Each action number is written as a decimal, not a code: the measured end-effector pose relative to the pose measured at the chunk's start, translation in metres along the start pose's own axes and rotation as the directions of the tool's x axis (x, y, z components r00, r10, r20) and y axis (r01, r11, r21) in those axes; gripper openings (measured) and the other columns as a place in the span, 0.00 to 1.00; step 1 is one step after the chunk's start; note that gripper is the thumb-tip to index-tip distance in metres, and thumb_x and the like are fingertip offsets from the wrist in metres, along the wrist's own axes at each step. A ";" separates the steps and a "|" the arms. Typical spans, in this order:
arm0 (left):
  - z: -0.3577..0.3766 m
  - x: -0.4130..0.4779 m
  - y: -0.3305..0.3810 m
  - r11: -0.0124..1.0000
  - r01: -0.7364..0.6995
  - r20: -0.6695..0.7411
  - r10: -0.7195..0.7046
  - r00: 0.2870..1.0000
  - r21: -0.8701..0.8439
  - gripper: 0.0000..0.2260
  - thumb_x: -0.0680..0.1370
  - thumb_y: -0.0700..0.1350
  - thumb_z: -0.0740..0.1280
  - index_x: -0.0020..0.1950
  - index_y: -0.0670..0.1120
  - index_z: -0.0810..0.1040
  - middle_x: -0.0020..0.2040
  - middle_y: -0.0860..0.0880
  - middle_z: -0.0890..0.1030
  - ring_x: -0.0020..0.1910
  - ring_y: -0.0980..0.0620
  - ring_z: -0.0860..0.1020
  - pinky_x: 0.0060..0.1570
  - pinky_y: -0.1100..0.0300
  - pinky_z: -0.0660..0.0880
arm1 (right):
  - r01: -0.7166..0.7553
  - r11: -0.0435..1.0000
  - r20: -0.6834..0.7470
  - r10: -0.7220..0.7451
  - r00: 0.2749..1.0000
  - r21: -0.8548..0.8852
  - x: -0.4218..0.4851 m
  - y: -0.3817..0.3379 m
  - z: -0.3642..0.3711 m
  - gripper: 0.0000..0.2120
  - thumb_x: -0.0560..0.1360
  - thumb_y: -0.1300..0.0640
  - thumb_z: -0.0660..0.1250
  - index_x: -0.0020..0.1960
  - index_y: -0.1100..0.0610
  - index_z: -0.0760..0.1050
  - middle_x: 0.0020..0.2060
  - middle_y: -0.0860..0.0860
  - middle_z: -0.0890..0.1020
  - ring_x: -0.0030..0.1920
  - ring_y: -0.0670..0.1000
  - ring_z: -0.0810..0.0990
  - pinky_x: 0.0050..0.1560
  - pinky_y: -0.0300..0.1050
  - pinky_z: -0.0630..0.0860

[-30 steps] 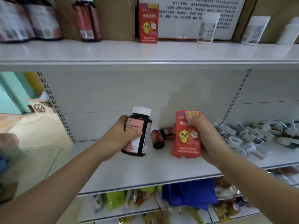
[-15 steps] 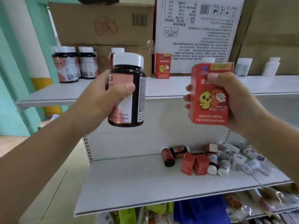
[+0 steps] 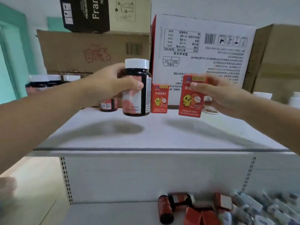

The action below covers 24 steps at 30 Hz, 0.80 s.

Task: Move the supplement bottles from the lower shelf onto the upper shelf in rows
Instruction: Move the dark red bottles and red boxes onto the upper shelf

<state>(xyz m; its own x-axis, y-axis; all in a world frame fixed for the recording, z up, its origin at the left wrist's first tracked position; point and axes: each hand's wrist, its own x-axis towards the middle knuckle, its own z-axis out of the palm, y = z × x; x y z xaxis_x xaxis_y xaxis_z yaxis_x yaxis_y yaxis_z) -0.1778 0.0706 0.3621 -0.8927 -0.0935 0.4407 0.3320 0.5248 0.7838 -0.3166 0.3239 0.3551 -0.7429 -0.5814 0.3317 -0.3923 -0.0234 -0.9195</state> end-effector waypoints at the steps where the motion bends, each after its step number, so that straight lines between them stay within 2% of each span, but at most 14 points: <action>1: 0.005 0.012 -0.003 1.000 -0.007 0.005 0.007 1.000 0.011 0.16 0.68 0.46 0.75 0.54 0.54 0.77 0.40 0.56 0.84 0.44 0.55 0.84 0.50 0.52 0.79 | -0.008 1.000 0.016 0.008 1.000 -0.015 0.013 0.006 -0.005 0.23 0.64 0.52 0.72 0.58 0.55 0.74 0.51 0.52 0.85 0.52 0.51 0.84 0.61 0.56 0.77; 2: 0.009 0.023 -0.005 0.999 -0.005 0.007 0.005 1.000 0.034 0.14 0.70 0.43 0.74 0.53 0.54 0.77 0.38 0.57 0.84 0.41 0.58 0.83 0.48 0.55 0.78 | -0.021 0.999 0.026 0.022 0.999 -0.026 0.025 0.012 -0.009 0.24 0.64 0.53 0.72 0.58 0.55 0.73 0.51 0.52 0.84 0.52 0.51 0.84 0.61 0.57 0.77; 4: 0.015 0.043 -0.012 0.997 0.010 0.022 -0.011 1.000 0.077 0.16 0.68 0.45 0.74 0.52 0.55 0.77 0.37 0.59 0.83 0.40 0.59 0.82 0.46 0.59 0.78 | -0.041 0.998 0.050 0.043 0.998 -0.044 0.049 0.024 -0.017 0.25 0.63 0.53 0.73 0.58 0.55 0.71 0.51 0.53 0.84 0.53 0.53 0.84 0.62 0.58 0.76; 6: 0.020 0.057 -0.021 0.994 0.012 0.034 -0.016 0.999 0.108 0.17 0.64 0.47 0.73 0.51 0.54 0.77 0.35 0.60 0.82 0.37 0.61 0.81 0.41 0.65 0.76 | -0.053 0.996 0.060 0.057 0.997 -0.066 0.072 0.039 -0.023 0.22 0.66 0.55 0.74 0.58 0.54 0.72 0.52 0.54 0.84 0.53 0.53 0.84 0.62 0.58 0.76; 8: 0.025 0.066 -0.035 0.998 0.009 -0.006 -0.008 1.000 0.069 0.14 0.65 0.45 0.70 0.49 0.53 0.75 0.32 0.60 0.80 0.33 0.63 0.78 0.36 0.68 0.75 | -0.050 0.995 0.062 0.055 0.997 -0.082 0.089 0.054 -0.027 0.19 0.71 0.58 0.73 0.60 0.53 0.73 0.54 0.55 0.84 0.53 0.54 0.84 0.62 0.56 0.77; 11: 0.030 0.068 -0.056 1.000 0.010 -0.087 -0.010 0.996 0.002 0.18 0.64 0.43 0.70 0.52 0.54 0.75 0.33 0.60 0.81 0.33 0.62 0.79 0.36 0.67 0.77 | -0.041 0.995 0.042 0.045 0.998 -0.090 0.106 0.077 -0.029 0.27 0.72 0.59 0.74 0.68 0.53 0.70 0.55 0.55 0.83 0.56 0.55 0.83 0.62 0.56 0.77; 14: 0.027 0.069 -0.064 0.999 0.044 -0.106 -0.041 0.994 0.021 0.25 0.59 0.47 0.74 0.54 0.55 0.75 0.35 0.59 0.82 0.34 0.61 0.80 0.36 0.65 0.77 | -0.014 0.990 0.053 0.021 0.998 -0.138 0.113 0.093 -0.026 0.29 0.74 0.66 0.71 0.72 0.54 0.66 0.57 0.56 0.81 0.57 0.55 0.82 0.61 0.57 0.78; 16: 0.025 0.068 -0.068 0.997 0.065 -0.103 -0.062 0.993 0.027 0.25 0.58 0.49 0.74 0.55 0.54 0.75 0.35 0.57 0.83 0.36 0.60 0.80 0.39 0.63 0.77 | 0.012 0.976 0.067 0.002 0.998 -0.217 0.113 0.100 -0.020 0.31 0.74 0.66 0.71 0.73 0.55 0.64 0.58 0.56 0.80 0.59 0.54 0.81 0.61 0.56 0.77; 18: 0.024 0.066 -0.070 0.995 0.078 -0.081 -0.072 0.994 0.066 0.25 0.60 0.48 0.74 0.56 0.53 0.75 0.36 0.56 0.83 0.37 0.60 0.80 0.40 0.64 0.76 | 0.030 0.962 0.066 -0.013 0.998 -0.270 0.114 0.104 -0.016 0.31 0.73 0.65 0.72 0.73 0.56 0.64 0.58 0.56 0.80 0.58 0.53 0.81 0.61 0.54 0.77; 21: 0.021 0.062 -0.069 0.995 0.073 -0.052 -0.069 0.996 0.072 0.21 0.65 0.43 0.72 0.56 0.51 0.75 0.34 0.56 0.82 0.35 0.59 0.80 0.37 0.67 0.75 | 0.053 0.955 0.063 -0.036 0.997 -0.293 0.116 0.106 -0.015 0.31 0.73 0.64 0.73 0.72 0.56 0.65 0.57 0.54 0.81 0.56 0.51 0.81 0.60 0.52 0.78; 24: 0.015 0.058 -0.067 0.993 0.079 -0.036 -0.076 0.996 0.084 0.19 0.70 0.40 0.74 0.58 0.50 0.74 0.35 0.56 0.82 0.36 0.61 0.80 0.36 0.69 0.75 | 0.070 0.947 0.098 -0.041 0.994 -0.312 0.115 0.105 -0.015 0.30 0.73 0.63 0.73 0.72 0.57 0.65 0.57 0.53 0.81 0.55 0.49 0.82 0.58 0.48 0.79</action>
<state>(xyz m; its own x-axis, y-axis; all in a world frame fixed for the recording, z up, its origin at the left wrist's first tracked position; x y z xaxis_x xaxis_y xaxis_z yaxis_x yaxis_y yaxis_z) -0.2566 0.0426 0.3290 -0.9039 -0.1637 0.3952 0.2337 0.5849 0.7767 -0.4515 0.2667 0.3005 -0.6695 -0.6565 0.3475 -0.5933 0.1912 -0.7820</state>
